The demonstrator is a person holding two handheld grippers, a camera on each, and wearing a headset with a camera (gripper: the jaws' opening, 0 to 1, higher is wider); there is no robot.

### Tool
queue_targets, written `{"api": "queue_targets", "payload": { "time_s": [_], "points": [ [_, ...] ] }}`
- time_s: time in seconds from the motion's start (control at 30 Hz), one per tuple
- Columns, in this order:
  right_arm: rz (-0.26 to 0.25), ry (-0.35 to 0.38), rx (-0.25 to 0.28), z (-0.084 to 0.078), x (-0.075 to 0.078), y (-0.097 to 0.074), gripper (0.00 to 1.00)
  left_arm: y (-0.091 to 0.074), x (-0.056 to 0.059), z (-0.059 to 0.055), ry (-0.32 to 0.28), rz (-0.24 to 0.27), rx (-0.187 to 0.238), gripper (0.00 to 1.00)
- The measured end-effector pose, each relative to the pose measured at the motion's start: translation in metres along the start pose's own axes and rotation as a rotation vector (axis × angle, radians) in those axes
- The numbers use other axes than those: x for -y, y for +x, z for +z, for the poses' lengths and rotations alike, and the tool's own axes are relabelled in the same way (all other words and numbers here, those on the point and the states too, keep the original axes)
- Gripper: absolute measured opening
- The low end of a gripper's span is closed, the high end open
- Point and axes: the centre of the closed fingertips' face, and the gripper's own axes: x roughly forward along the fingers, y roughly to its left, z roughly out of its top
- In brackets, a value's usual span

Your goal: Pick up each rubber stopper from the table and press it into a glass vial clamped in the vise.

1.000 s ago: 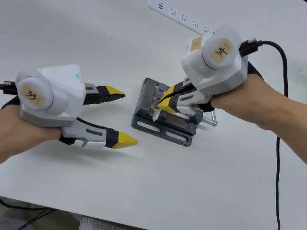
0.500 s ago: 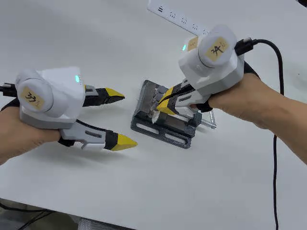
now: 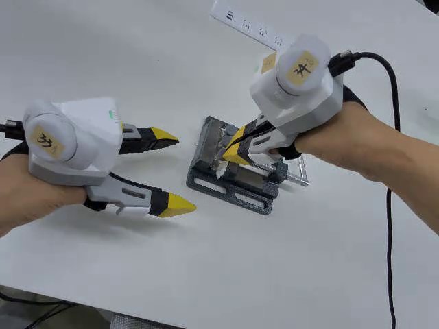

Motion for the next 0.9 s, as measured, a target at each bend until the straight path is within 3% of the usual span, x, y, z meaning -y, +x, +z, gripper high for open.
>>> {"api": "queue_targets", "payload": {
  "time_s": [0.9],
  "points": [
    [0.02,-0.047,-0.061,0.0015,-0.0024,0.0003,0.0,0.0009,-0.0023,0.0014,-0.001,0.004,0.006,0.64]
  ]
}}
